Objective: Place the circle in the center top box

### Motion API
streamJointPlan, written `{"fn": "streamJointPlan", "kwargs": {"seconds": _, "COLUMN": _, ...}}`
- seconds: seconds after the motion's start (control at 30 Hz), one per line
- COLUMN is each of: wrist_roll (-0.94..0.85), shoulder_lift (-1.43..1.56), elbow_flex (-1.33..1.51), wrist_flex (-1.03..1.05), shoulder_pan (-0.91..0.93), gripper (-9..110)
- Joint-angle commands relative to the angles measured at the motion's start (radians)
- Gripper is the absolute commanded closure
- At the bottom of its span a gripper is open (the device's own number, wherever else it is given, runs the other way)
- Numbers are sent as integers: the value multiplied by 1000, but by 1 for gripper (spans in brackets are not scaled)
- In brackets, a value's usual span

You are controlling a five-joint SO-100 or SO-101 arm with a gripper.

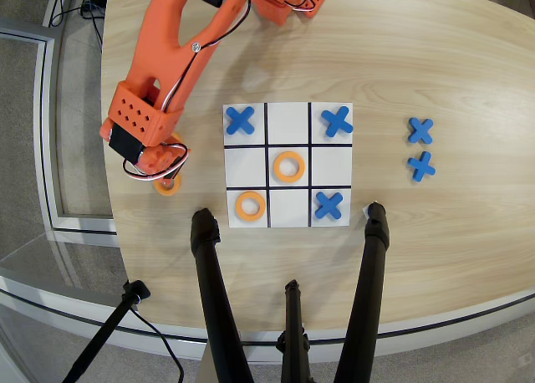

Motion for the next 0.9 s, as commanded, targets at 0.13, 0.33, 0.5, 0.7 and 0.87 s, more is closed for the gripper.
{"fn": "streamJointPlan", "kwargs": {"seconds": 0.13, "wrist_roll": 25, "shoulder_lift": 218, "elbow_flex": 80, "wrist_flex": 58, "shoulder_pan": -55, "gripper": 102}}
{"fn": "streamJointPlan", "kwargs": {"seconds": 0.33, "wrist_roll": 54, "shoulder_lift": 523, "elbow_flex": 379, "wrist_flex": 44, "shoulder_pan": -181, "gripper": 102}}
{"fn": "streamJointPlan", "kwargs": {"seconds": 0.5, "wrist_roll": 103, "shoulder_lift": 802, "elbow_flex": 627, "wrist_flex": 46, "shoulder_pan": -330, "gripper": 102}}
{"fn": "streamJointPlan", "kwargs": {"seconds": 0.7, "wrist_roll": 132, "shoulder_lift": 1086, "elbow_flex": 851, "wrist_flex": 104, "shoulder_pan": -477, "gripper": 102}}
{"fn": "streamJointPlan", "kwargs": {"seconds": 0.87, "wrist_roll": 150, "shoulder_lift": 1177, "elbow_flex": 930, "wrist_flex": 114, "shoulder_pan": -552, "gripper": 102}}
